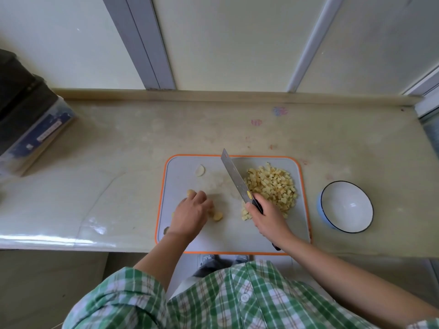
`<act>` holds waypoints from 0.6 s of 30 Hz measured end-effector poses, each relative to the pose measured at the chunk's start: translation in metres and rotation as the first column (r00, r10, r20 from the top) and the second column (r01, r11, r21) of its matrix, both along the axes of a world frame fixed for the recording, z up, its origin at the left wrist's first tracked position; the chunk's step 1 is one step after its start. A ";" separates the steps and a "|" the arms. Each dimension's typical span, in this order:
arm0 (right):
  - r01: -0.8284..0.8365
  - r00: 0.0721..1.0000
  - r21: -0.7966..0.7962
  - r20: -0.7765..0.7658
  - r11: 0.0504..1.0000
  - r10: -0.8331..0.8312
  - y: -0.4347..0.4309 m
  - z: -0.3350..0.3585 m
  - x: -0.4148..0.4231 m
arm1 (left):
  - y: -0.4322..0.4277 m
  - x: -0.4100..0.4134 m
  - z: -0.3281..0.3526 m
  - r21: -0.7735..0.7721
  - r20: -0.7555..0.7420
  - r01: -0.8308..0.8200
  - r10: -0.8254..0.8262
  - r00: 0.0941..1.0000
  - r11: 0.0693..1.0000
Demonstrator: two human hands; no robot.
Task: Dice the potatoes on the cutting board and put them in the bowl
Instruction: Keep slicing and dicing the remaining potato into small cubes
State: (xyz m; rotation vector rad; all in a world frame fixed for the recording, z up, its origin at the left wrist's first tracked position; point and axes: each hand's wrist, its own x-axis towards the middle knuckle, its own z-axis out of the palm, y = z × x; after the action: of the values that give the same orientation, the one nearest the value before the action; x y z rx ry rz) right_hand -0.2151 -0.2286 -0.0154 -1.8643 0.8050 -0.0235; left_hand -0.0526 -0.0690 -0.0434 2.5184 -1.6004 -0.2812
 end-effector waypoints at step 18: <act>0.011 1.000 0.040 0.007 0.999 -0.012 0.005 0.007 -0.003 | -0.019 -0.025 0.002 0.102 -0.129 -0.144 0.156 0.979 0.984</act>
State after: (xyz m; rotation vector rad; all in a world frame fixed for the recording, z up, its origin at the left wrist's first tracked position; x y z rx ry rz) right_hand -0.2178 -0.2238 -0.0080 -1.8206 0.8054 -0.0212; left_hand -0.0775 -0.0883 -0.0411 2.6073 -1.3687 -0.5087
